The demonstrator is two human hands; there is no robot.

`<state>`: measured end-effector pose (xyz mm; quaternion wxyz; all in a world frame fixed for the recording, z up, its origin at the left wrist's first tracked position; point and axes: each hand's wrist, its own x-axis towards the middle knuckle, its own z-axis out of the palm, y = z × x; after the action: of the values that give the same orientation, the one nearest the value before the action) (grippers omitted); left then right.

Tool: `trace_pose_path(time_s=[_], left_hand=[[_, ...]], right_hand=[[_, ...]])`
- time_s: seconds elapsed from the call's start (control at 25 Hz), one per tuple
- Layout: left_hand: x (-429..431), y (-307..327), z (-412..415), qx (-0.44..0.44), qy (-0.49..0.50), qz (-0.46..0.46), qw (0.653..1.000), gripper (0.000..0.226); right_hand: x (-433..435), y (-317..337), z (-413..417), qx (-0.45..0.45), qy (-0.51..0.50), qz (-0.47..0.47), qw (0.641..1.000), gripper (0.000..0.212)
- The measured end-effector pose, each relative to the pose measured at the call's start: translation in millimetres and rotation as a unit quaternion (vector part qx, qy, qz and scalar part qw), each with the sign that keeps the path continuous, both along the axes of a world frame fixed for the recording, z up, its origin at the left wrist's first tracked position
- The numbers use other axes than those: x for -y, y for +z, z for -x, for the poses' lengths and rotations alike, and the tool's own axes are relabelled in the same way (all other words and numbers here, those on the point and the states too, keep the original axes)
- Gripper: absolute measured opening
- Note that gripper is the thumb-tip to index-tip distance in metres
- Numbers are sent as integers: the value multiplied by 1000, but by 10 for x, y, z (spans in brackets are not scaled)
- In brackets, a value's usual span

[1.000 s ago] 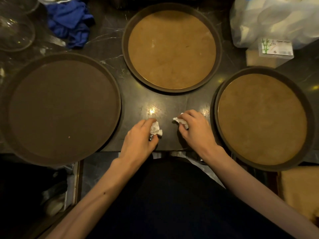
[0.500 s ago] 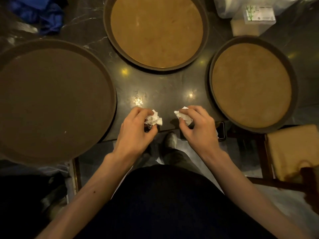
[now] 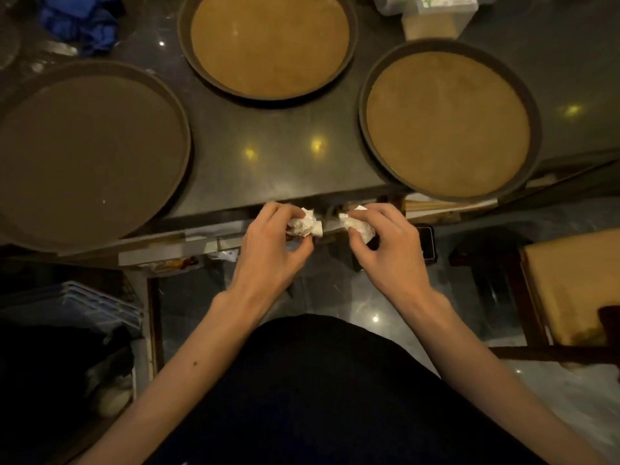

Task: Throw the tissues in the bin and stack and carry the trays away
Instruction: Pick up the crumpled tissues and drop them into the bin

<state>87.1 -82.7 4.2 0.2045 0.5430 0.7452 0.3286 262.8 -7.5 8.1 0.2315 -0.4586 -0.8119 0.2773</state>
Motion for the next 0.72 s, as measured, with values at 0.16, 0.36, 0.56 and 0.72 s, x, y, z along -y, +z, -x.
trace_pose_path(time_s=[0.16,0.36,0.56,0.72], left_hand=[[275,-16,-867,2,-31,5,999,28],[632,53,-1698,-13,-84,16,996,27],[846,148,-2023,-29,-115,6,993,26],[1063,158,-2121,-12,-124,9,992,26]], right_hand=[[370,-50,-904,-13,-37,10,999,23],[840,-62,-1763,-31,-84,28,996,23],[1170,-65,-2139,-39,-123,15,992,22],[1507,-46,-2241,-36,-159,13,986,22]])
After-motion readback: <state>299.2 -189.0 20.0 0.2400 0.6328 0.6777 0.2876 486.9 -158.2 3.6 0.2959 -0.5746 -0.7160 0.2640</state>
